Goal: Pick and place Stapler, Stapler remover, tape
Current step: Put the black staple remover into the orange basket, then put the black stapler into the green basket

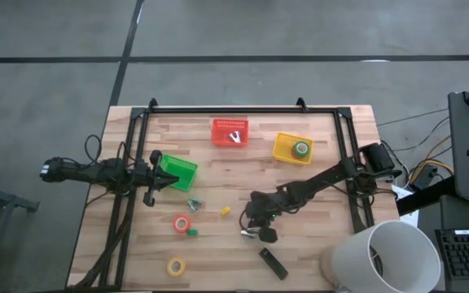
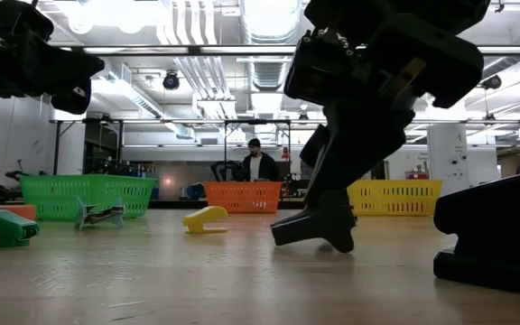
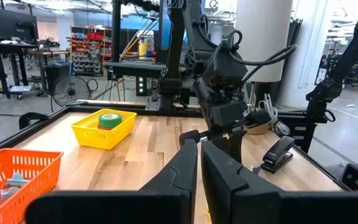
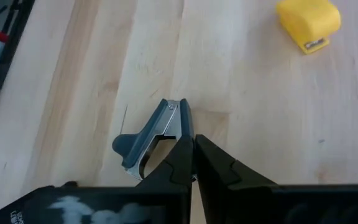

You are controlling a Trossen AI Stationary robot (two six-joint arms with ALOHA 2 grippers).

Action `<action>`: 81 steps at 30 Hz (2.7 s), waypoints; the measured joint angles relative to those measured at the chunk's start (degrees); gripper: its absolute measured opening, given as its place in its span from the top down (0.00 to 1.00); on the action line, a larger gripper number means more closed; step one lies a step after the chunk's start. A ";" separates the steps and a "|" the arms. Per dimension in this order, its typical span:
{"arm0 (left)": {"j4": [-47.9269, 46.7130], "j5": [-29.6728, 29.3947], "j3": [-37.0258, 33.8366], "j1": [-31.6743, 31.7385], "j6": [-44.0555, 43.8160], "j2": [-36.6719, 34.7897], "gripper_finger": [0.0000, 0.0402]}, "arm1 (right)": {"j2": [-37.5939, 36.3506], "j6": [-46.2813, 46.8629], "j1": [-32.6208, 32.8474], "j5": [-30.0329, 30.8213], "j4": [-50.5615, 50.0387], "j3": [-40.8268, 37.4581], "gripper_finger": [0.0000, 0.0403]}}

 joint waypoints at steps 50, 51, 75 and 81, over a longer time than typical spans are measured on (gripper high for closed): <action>0.00 0.00 0.00 -0.01 0.00 0.00 0.94 | -0.09 -9.85 -33.40 33.60 -7.80 15.69 0.98; 0.01 0.01 0.00 -0.02 0.00 0.00 0.94 | -0.09 -8.94 -33.90 33.69 -7.93 15.48 0.98; 0.02 0.01 0.00 0.00 0.00 0.00 0.94 | 0.02 -8.74 -34.60 24.68 -7.22 14.69 0.94; 0.00 0.02 0.00 -0.02 0.00 -0.02 0.93 | 0.04 -8.86 -34.53 24.47 -6.83 14.69 0.81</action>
